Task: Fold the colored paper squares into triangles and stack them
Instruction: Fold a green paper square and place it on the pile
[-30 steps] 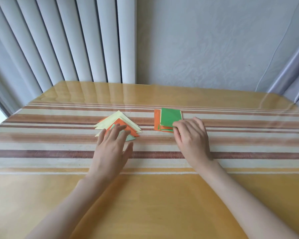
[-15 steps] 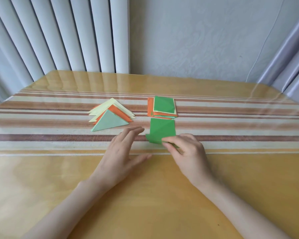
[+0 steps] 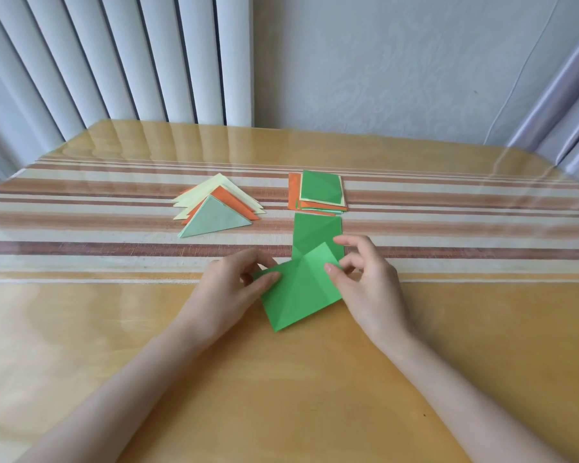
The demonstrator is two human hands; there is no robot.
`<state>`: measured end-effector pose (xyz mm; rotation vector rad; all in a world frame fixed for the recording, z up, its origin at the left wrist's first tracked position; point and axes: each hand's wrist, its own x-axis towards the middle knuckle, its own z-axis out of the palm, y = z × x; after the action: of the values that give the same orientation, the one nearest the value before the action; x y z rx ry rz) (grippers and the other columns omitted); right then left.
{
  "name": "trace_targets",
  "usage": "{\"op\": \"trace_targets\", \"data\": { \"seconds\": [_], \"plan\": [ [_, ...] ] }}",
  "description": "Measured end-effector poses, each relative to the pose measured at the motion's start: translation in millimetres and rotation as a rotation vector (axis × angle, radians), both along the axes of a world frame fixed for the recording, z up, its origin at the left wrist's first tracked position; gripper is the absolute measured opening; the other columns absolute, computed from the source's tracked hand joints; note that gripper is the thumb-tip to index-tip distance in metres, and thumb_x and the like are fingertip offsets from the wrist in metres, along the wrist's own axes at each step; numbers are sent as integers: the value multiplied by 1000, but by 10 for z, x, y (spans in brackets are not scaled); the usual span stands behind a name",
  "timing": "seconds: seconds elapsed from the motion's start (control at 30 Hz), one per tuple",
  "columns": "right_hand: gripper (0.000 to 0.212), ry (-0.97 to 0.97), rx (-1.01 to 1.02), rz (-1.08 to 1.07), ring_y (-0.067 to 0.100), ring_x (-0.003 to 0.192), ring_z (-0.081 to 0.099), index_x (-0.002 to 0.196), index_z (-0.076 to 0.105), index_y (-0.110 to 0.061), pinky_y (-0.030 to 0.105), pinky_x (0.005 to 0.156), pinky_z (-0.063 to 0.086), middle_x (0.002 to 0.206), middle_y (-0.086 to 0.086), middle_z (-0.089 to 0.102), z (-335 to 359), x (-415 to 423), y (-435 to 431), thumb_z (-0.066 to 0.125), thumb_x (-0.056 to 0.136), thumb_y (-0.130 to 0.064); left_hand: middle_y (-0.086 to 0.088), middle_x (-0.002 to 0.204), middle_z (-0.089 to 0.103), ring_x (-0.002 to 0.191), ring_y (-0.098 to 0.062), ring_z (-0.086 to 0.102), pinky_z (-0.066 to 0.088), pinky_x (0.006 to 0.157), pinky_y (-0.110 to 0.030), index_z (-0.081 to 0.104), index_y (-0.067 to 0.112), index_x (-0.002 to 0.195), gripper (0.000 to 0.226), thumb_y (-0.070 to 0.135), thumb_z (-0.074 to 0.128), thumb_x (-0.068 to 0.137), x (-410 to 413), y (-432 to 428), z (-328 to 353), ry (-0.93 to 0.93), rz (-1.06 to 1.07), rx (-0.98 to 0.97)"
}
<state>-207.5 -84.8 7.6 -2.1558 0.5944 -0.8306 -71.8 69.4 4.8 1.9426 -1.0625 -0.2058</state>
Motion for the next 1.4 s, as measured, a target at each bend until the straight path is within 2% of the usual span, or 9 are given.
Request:
{"op": "trace_targets", "data": {
  "seconds": [0.1,0.2,0.4,0.57,0.77,0.9,1.03,1.2,1.4],
  "plan": [
    [41,155,-312,-13,18,94,48,119,62,-11,36,86,42,90,-1,61,-84,3,-26,74,80,-5,11,74,57,69,0,49,38,65,-12,63,24,103,13,25,65,90,-20,30,-45,-146,-2,85],
    [35,187,-466,106,21,100,46,108,72,-15,36,88,39,104,4,63,-128,9,-73,72,78,3,5,94,55,86,-13,48,45,78,-34,67,22,107,27,34,60,84,20,55,-111,-351,-33,135],
    [37,217,-481,213,23,98,61,101,75,-13,32,93,33,104,0,71,-127,-44,-90,60,78,12,5,116,54,111,-20,52,43,95,-48,70,20,110,58,3,30,71,80,100,-98,-222,-93,108],
    [36,305,-345,297,6,123,46,113,70,-14,32,114,16,126,-4,63,-27,-88,-94,51,90,7,11,132,49,126,-4,45,34,104,-15,64,25,119,64,-2,29,72,152,147,-81,-79,-285,65],
    [36,294,-292,348,13,135,38,116,67,-14,36,117,21,131,-5,59,-64,-50,-96,47,92,5,15,125,56,121,5,48,44,96,-17,65,31,103,20,24,55,87,186,120,-66,-34,-385,30],
    [30,70,-299,278,14,121,47,110,70,-12,26,105,33,119,-2,65,29,-54,-108,48,94,-25,7,108,67,104,-11,60,41,95,-34,67,15,95,20,29,52,92,158,112,-46,-502,-274,-11],
    [56,113,-462,420,10,97,51,104,70,-12,24,90,36,98,-6,66,92,-82,19,48,86,-60,0,84,64,77,-24,61,42,87,-34,67,11,93,12,16,56,93,46,102,23,-841,-255,12],
    [27,155,-724,435,14,92,55,88,74,-17,24,90,35,89,-7,68,-68,-82,-7,54,87,-35,3,86,63,78,-19,59,44,81,-28,65,14,95,26,35,49,94,-22,111,-29,-704,-387,49],
    [30,197,-708,444,13,105,53,97,76,-17,31,93,38,105,-6,70,-108,-296,-148,53,87,-33,8,108,63,96,-10,57,42,89,-29,70,19,101,40,51,47,91,103,154,-94,-520,-362,114]
  ]
}}
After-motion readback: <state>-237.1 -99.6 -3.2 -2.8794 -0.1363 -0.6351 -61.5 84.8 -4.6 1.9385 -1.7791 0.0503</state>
